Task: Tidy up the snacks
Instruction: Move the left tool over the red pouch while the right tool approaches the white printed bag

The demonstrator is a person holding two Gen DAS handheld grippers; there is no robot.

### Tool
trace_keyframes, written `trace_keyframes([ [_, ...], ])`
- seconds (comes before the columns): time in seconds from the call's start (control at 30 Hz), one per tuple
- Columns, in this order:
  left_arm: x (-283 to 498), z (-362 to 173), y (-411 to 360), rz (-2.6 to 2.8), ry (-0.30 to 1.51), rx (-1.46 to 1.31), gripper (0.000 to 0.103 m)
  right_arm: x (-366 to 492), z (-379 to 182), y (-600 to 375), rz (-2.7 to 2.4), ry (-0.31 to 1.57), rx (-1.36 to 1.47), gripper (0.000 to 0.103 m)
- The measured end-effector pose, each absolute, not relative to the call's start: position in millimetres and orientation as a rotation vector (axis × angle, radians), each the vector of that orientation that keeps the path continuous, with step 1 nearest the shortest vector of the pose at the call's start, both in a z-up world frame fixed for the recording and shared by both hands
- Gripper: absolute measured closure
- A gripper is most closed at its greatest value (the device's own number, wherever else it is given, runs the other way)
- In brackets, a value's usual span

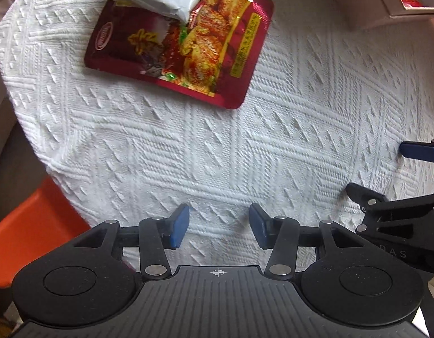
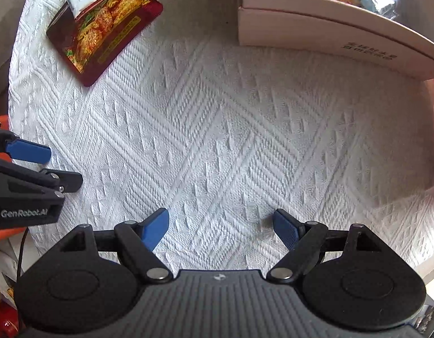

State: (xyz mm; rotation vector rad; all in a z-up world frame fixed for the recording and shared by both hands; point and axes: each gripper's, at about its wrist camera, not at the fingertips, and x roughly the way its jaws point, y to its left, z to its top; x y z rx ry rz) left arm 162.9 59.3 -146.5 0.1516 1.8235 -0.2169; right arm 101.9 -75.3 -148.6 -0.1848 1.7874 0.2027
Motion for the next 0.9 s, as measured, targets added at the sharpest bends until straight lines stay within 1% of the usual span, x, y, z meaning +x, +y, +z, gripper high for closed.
trace_keyframes([
  [0.2,194.4,-142.7,76.9,-0.153,1.812,0.055,0.050,95.5,-151.5,-62.8,0.237,1.787,-0.209,0.019],
  [0.43,249.1,-128.9,73.1,0.011,1.779,-0.088,0.050,126.1,-139.3,-82.8,0.329,1.756,-0.220,0.019],
  [0.63,294.7,-114.2,63.1,0.145,1.759,-0.070,0.050,141.3,-141.7,-85.0,0.465,1.776,-0.262,0.019],
  [0.8,301.4,-119.2,48.4,0.235,1.746,-0.117,0.050,139.6,-135.0,-89.8,0.591,1.774,-0.332,0.019],
  [0.9,284.7,-130.7,41.0,0.266,1.738,-0.148,0.050,136.7,-133.6,-94.5,0.648,1.753,-0.371,0.019],
])
